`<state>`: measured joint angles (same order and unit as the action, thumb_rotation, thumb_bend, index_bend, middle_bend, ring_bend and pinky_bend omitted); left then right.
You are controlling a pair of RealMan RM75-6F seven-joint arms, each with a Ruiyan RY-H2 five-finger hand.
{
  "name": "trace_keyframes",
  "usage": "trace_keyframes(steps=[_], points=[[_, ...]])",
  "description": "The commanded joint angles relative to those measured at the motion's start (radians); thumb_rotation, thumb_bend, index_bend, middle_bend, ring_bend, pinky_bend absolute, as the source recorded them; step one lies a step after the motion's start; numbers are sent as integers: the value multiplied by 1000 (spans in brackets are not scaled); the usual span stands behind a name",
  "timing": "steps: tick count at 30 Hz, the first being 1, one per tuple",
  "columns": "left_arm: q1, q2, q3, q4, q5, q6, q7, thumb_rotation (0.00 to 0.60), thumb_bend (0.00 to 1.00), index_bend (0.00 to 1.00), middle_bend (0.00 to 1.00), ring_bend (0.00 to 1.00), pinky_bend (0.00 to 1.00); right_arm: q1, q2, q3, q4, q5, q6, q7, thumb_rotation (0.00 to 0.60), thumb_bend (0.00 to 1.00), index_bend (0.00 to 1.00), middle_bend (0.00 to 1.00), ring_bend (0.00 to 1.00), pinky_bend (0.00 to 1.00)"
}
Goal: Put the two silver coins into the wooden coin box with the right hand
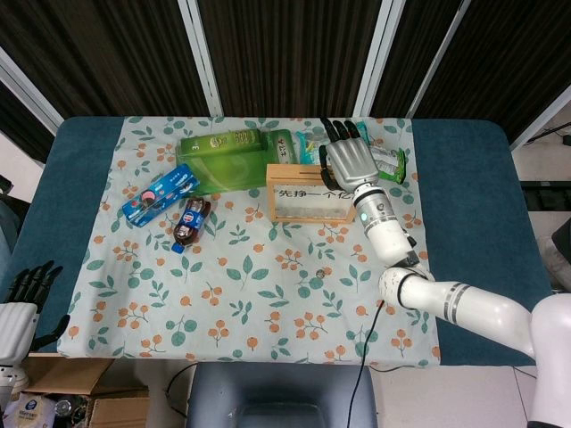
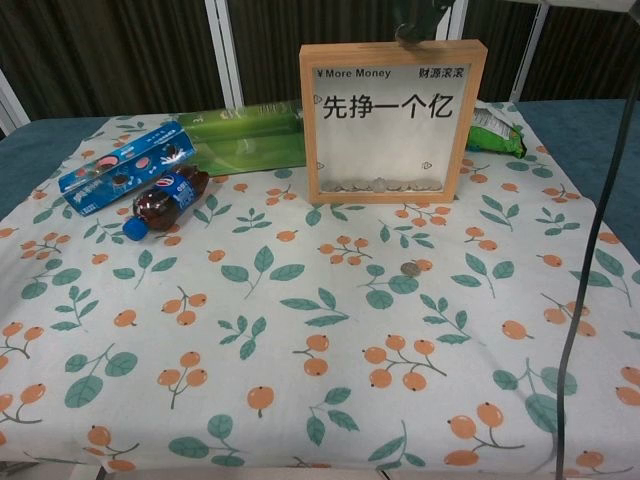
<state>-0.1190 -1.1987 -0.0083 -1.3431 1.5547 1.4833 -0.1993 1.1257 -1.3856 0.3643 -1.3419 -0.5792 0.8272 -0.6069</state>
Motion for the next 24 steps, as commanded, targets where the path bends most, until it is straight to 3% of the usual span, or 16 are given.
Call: trace_keyframes(steps=[1, 6, 8, 10, 12, 15, 18, 24], points=[[-1, 1, -1, -1, 0, 0, 0, 600, 347, 0, 0, 0, 0, 6, -4, -6, 2, 7, -1, 4, 600, 596, 775, 82, 0, 0], [-2, 1, 0, -2, 0, -3, -1, 600, 347, 0, 0, 0, 0, 18, -10, -20, 10, 19, -1, 5, 600, 597, 716, 82, 0, 0], [-1, 1, -1, -1, 0, -3, -3, 600, 347, 0, 0, 0, 0, 22, -5, -26, 6, 28, -5, 2, 600, 597, 546, 83, 0, 0], [-1, 0, -1, 0, 0, -2, -3, 600, 347, 0, 0, 0, 0, 23, 4, -27, -4, 35, -3, 6, 600, 597, 204, 77, 0, 0], [-1, 0, -1, 1, 0, -2, -3, 600, 347, 0, 0, 0, 0, 18, 15, -23, -20, 28, 6, 20, 600, 597, 28, 52, 0, 0], [0, -1, -2, 2, -1, 1, -6, 600, 346, 0, 0, 0, 0, -5, 48, -13, -75, -15, 41, 58, 600, 596, 0, 27, 0, 0], [2, -2, -4, 3, -2, 6, -10, 600, 347, 0, 0, 0, 0, -63, 102, -18, -190, -129, 133, 105, 600, 594, 0, 19, 0, 0], [0, -5, -3, 5, 6, 8, -6, 600, 348, 0, 0, 0, 0, -287, 192, -159, -406, -596, 491, 178, 600, 582, 0, 0, 0, 0]])
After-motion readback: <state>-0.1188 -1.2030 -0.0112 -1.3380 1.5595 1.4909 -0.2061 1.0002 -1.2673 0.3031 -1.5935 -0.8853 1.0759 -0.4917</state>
